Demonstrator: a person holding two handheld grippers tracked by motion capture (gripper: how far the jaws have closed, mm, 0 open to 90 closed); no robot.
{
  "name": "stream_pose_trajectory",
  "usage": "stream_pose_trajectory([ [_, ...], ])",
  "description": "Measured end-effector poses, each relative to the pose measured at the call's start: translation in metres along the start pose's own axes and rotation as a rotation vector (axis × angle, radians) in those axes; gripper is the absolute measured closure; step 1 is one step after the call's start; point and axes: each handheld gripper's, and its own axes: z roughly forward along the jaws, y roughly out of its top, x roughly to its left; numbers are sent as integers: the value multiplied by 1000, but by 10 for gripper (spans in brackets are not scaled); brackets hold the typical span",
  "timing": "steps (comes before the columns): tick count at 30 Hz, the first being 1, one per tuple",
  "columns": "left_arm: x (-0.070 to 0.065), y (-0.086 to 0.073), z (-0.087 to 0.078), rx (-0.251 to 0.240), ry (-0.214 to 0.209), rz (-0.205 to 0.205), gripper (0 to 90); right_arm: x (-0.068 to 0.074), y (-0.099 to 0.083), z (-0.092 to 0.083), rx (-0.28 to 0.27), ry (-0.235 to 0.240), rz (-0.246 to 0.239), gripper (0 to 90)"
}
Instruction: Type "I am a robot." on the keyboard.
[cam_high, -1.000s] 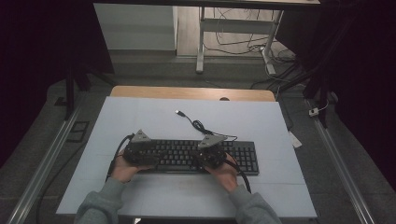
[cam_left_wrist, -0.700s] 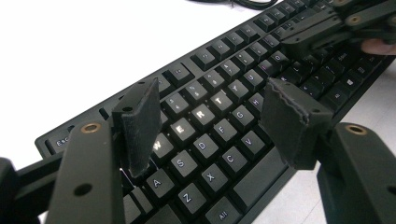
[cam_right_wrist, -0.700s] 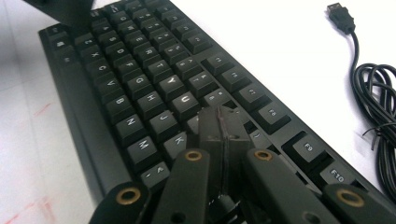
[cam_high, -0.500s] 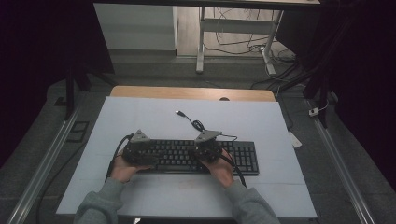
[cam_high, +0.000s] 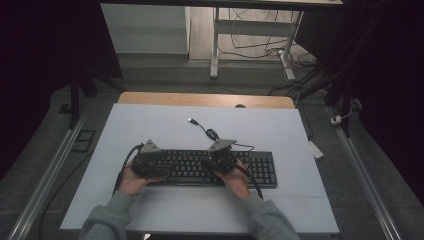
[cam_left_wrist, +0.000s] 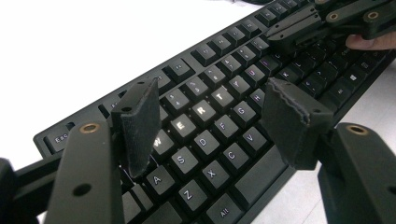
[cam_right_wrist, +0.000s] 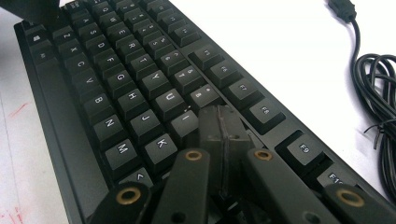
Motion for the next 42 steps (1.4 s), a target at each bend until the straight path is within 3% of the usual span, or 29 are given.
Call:
stream_pose_trajectory([
  [8, 0, 0, -1, -8, 1, -2, 365, -1, 1, -13, -45, -8, 13, 884],
  [15, 1, 0, -3, -14, 2, -4, 364, -5, -3, -29, -67, -8, 42, 701],
  [24, 2, 0, -2, -9, 1, -4, 358, -13, -19, -59, -92, -32, 47, 560],
  [34, 3, 0, -2, -10, -2, -6, 354, -20, -41, -84, -97, -48, 57, 520],
  [42, 5, 0, -2, -10, 5, -16, 346, -23, -49, -92, -105, -56, 65, 519],
])
